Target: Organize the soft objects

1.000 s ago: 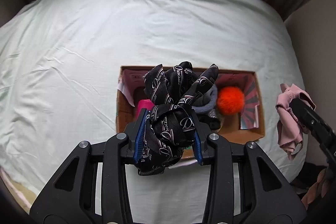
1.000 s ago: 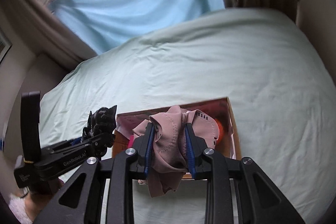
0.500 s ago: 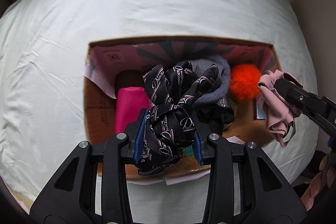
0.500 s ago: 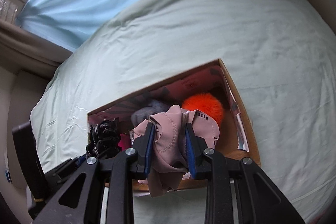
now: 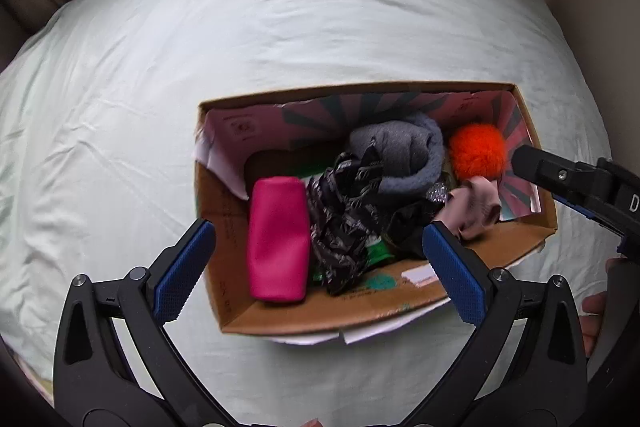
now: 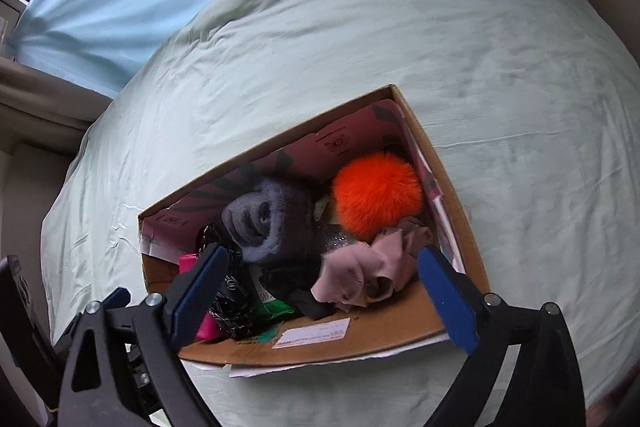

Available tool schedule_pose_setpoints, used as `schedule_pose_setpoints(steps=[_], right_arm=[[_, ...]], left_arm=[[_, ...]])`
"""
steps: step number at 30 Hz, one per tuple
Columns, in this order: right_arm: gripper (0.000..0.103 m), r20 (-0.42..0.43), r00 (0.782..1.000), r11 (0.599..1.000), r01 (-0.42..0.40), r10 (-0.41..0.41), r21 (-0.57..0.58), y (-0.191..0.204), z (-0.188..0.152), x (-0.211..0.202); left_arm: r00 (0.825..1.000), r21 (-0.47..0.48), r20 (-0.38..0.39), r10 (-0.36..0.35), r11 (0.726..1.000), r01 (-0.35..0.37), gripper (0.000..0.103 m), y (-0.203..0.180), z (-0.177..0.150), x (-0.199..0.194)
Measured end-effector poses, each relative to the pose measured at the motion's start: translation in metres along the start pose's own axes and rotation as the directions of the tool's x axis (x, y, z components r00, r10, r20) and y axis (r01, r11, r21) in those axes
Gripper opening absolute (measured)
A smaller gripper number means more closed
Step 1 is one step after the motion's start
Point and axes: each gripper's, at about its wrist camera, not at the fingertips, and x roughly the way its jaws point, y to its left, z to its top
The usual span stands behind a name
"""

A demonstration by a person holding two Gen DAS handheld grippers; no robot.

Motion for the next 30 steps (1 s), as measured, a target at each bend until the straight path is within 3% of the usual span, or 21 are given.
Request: schedule_pose_setpoints(steps=[11,18,24,26,30], right_arm=[[0.095,0.041,0.999,1.0,-0.02,0.021,-0.023,0.006,-0.015,-0.038],[0.095,0.104,0.995,0.982,0.02,-0.001,-0.186,0.026,-0.023,-0.096],[0.095,0.253,0.967,0.938,0.09,-0.003,-0.336,0.043,-0.025,-0.172],[0.095,0.274,0.962,0.916,0.121,-0.013,-0.382,0.048,-0.026,-0.195],[0.095,0.336,0.94,0.896,0.101,0.056,-0.432,0.049,-0.03,-0.255]], left_arm=[[0.998,-0.03,0.061,-0.019,0.999,0.021,0.103,0.005,-0.017,-0.049],[0.989,-0.013,0.15,0.001,1.0,0.001,0.103,-0.006,-0.024,-0.111],[0.958,-0.022,0.279,0.072,0.997,-0.068,0.103,-0.019,-0.025,-0.193],[0.937,-0.041,0.333,0.106,0.994,-0.098,0.103,-0.027,-0.025,-0.227],[0.895,-0.09,0.428,0.126,0.991,-0.097,0.103,-0.04,-0.03,-0.287]])
